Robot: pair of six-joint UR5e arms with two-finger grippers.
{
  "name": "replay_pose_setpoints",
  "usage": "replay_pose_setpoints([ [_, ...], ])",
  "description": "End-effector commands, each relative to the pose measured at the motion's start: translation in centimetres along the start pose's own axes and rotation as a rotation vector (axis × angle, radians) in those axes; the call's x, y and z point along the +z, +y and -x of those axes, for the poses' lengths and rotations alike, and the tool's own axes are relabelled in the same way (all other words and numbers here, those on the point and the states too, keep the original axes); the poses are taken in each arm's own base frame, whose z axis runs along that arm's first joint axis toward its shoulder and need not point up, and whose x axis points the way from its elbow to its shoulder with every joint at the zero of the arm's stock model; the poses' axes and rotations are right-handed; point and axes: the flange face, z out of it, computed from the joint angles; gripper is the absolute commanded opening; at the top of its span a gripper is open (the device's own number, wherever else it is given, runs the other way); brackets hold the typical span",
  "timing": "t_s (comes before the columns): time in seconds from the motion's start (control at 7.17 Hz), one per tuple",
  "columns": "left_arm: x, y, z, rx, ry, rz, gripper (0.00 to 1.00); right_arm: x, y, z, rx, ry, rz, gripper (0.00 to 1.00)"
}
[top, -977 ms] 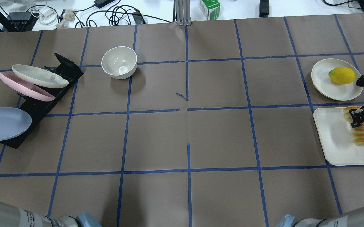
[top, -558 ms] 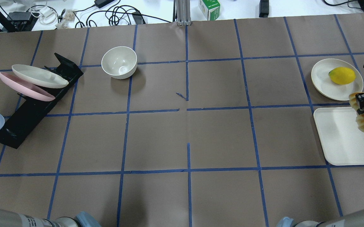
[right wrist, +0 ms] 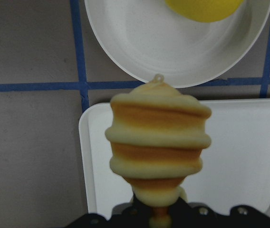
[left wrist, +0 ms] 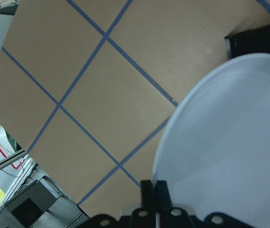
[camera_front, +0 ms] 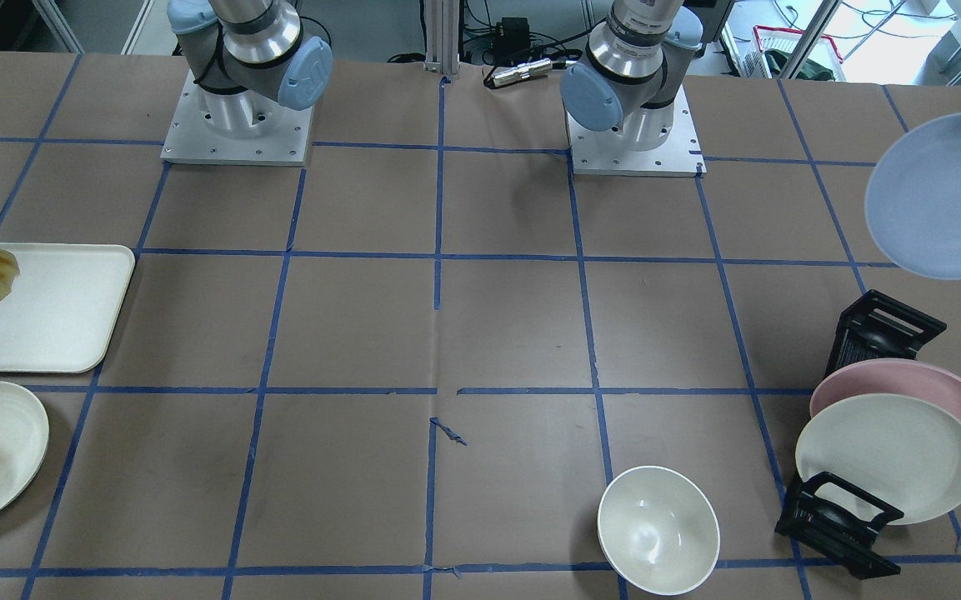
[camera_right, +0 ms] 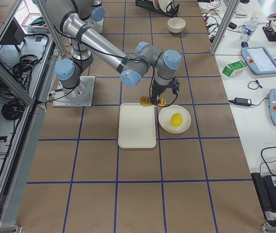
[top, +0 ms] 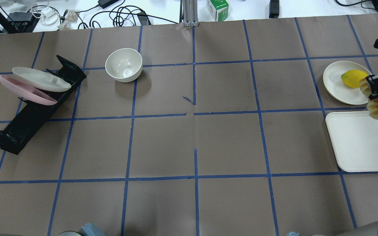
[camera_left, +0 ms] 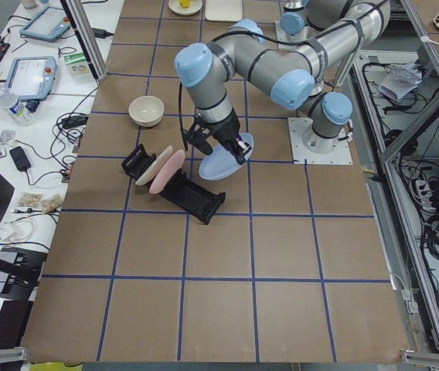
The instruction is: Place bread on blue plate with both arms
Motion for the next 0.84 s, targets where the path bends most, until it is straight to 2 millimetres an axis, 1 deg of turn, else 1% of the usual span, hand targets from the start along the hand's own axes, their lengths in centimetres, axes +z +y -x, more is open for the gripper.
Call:
replay_pose_setpoints([
  [0.0,-3.8,5.4,-12.0,0.192,0.133,-0.043,0.00,-2.3,-0.3,2.9,-0.027,0.009,-0.011,0.00],
  [0.14,-3.7,6.7,-18.4,0.260,0.246,-0.035,0.00,-3.7,0.2,4.5,-0.012,0.018,-0.025,0.00],
  [0.28,-1.5,7.6,-23.7,0.313,0.270,-0.058,0.00,-4.4,0.4,6.1,0.007,0.018,-0.025,0.00],
  [0.42,1.6,8.8,-28.8,0.362,0.318,-0.124,0.00,-5.1,0.2,7.4,-0.010,0.024,-0.036,0.00],
  [0.56,5.6,9.4,-34.4,0.332,0.483,-0.142,0.00,-6.8,0.2,8.3,-0.023,0.037,-0.063,0.00],
  [0.7,9.1,11.0,-38.7,0.236,0.547,-0.152,0.00,-6.7,0.2,8.8,-0.028,-0.017,-0.049,0.00],
])
